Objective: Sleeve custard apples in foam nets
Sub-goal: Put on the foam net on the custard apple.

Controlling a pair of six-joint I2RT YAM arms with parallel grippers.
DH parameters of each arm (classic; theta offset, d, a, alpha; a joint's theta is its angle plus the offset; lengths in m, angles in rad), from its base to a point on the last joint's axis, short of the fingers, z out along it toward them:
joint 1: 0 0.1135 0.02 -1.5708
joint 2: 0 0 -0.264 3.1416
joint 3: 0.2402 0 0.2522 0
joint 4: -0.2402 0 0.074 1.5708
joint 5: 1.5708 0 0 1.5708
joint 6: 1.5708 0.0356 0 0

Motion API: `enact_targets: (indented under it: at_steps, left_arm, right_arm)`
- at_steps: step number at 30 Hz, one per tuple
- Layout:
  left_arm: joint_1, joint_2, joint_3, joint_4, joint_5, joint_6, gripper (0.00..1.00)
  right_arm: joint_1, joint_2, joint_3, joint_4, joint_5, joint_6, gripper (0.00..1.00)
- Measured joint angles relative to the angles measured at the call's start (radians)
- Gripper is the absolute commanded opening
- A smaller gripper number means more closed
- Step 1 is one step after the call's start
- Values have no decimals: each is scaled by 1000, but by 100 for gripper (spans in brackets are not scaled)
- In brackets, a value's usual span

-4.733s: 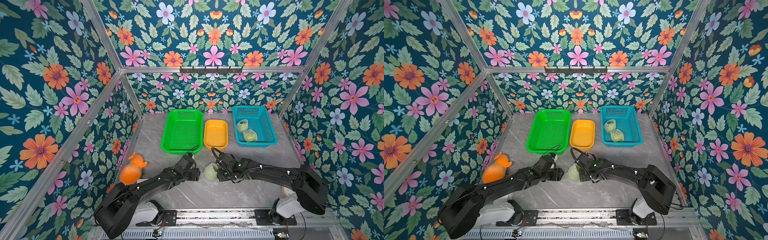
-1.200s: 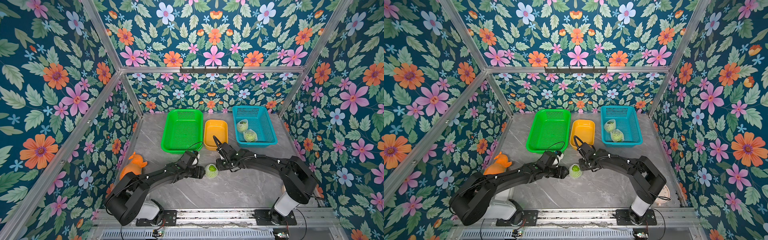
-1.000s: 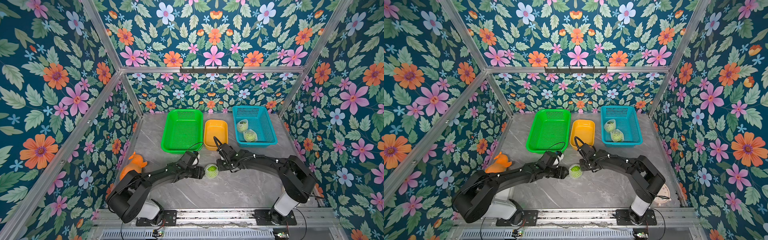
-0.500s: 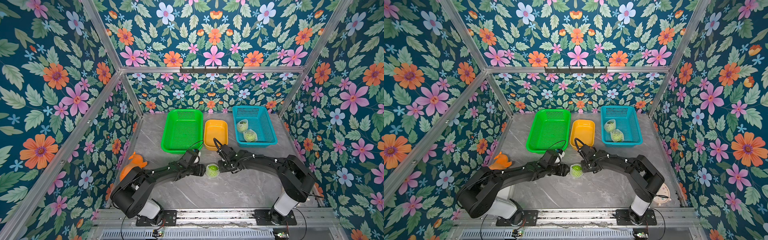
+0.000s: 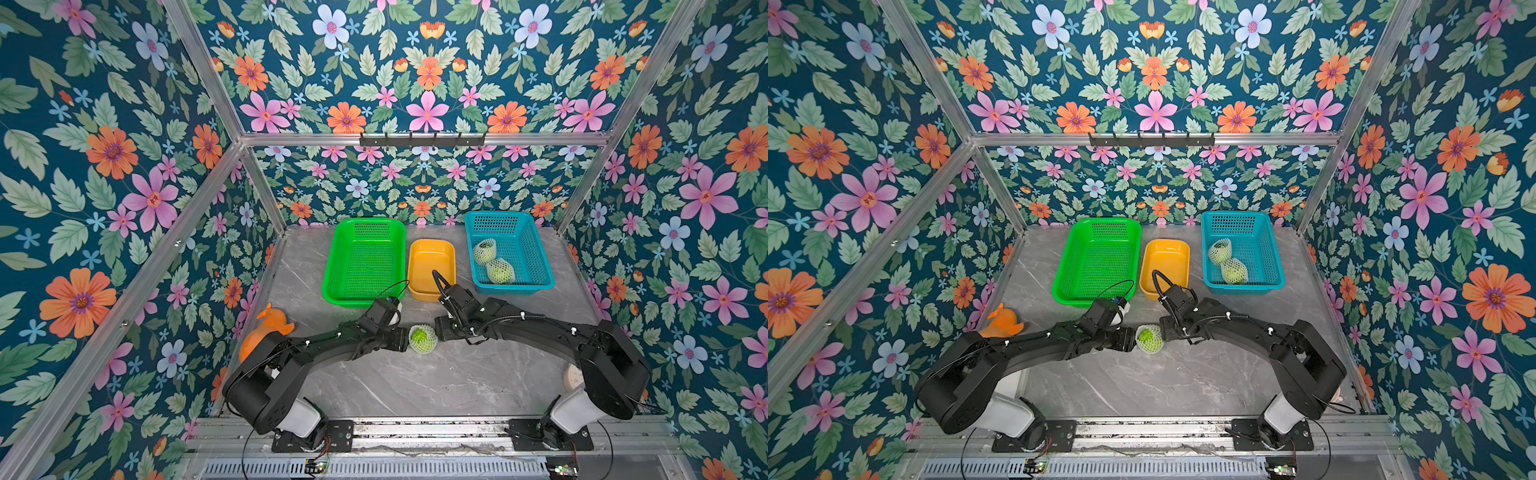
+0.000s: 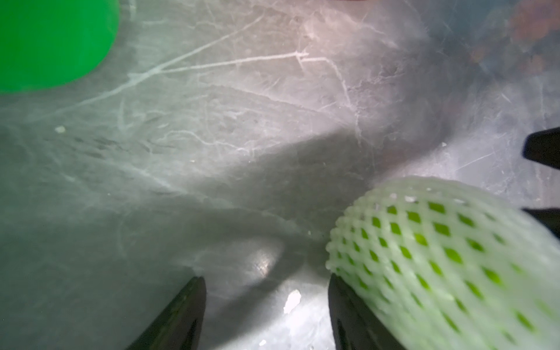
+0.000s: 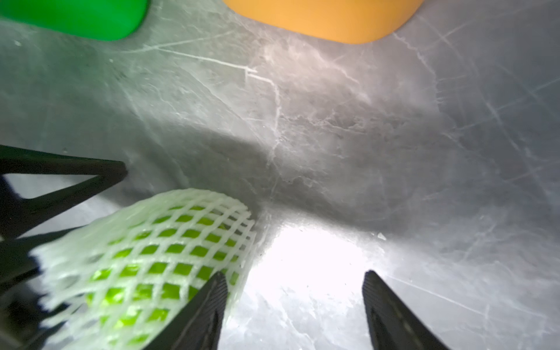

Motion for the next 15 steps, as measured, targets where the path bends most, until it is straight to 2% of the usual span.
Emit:
enact_targets:
  at_steps: [7, 15]
  left_arm:
    - [-1, 0, 19, -39, 5, -3, 70]
    - [-1, -2, 31, -67, 12, -3, 70]
  right_arm:
    - [2, -11, -16, -5, 26, -7, 79]
    - [-6, 42, -8, -38, 82, -2, 79]
